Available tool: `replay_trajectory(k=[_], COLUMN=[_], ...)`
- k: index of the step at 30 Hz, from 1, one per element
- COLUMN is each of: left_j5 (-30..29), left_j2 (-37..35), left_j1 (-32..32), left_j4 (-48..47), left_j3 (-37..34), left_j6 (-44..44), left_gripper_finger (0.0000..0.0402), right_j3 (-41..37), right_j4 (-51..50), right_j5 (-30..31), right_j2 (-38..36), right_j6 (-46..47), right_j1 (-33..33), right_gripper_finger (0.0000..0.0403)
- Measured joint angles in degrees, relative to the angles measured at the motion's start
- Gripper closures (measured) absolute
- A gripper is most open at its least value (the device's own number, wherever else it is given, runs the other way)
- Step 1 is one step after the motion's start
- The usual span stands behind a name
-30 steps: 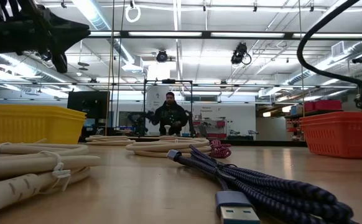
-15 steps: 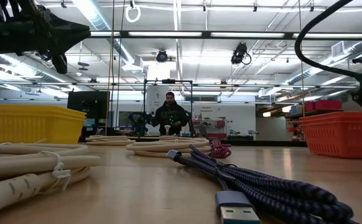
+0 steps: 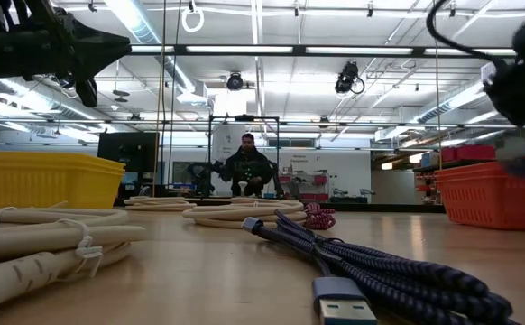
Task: Pick & Place USB Port
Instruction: Put the black and blue charger cable into the orange bin
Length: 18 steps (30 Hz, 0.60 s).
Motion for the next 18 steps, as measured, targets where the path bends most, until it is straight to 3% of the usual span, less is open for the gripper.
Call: replay_trajectory(k=[18], left_j5=[-2.69], left_j2=[-0.02], left_j1=[-0.01], left_j4=[0.45], left_j3=[0.0], left_j6=[-0.04], left_gripper_finger=[0.0349], right_j3=[0.16], right_j4=[-25.52], right_j5=[10.41], right_j2=[-23.39], right_j6=[-2.58], right_j1=[-4.93], right_gripper_finger=[0.0399])
